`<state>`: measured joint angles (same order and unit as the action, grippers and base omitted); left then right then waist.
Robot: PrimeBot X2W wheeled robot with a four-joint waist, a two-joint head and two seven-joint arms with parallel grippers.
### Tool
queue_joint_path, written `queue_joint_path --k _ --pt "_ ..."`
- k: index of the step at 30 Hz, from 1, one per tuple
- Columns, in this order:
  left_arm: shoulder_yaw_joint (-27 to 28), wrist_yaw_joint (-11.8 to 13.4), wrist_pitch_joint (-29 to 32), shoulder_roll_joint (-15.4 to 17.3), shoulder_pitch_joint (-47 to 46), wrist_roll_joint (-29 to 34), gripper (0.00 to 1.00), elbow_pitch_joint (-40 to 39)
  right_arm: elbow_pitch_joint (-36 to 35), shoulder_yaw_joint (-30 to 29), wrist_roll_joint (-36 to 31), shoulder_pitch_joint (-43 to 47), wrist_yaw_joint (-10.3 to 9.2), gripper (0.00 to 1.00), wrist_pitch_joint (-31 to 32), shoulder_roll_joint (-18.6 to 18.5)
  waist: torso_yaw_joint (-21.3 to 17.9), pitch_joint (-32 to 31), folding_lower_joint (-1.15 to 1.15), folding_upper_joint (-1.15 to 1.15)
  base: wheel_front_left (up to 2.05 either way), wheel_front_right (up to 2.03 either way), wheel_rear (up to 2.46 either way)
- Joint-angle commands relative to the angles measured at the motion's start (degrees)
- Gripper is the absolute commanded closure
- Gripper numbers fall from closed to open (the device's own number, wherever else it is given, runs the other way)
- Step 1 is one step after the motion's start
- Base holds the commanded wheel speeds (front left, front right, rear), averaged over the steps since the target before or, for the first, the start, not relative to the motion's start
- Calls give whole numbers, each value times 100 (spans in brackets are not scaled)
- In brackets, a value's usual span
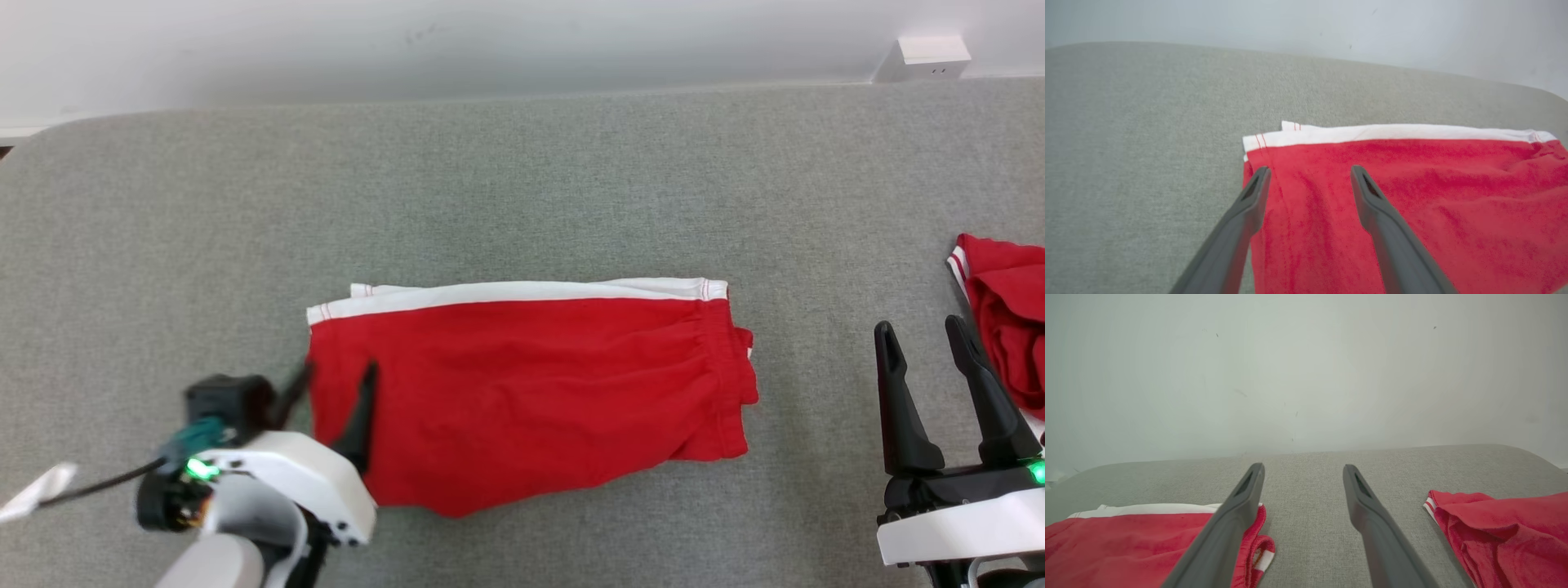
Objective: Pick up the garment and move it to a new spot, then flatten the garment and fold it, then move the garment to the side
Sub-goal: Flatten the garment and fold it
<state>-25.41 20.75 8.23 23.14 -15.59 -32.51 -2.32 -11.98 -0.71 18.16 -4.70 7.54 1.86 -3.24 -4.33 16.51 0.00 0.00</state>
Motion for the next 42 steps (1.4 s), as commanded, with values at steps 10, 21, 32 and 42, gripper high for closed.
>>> queue_joint_path --k 10,21,32,42 --pt "513 277 -1629 353 -110 884 0 -585 -277 -118 -211 -17 -13 0 248 -6 68 -113 0 0 0 0 0" --pt "582 564 -1459 667 569 953 0 -1177 -429 -197 -279 118 -13 0 485 -35 95 -212 0 0 0 0 0" --pt "583 474 -1894 524 326 988 0 -1182 -352 -169 -299 60 -13 0 630 -80 266 -146 0 0 0 0 0" --pt "425 157 -2285 191 -163 1172 0 -982 1103 402 -263 -426 -13 0 682 -139 849 196 0 0 0 0 0"
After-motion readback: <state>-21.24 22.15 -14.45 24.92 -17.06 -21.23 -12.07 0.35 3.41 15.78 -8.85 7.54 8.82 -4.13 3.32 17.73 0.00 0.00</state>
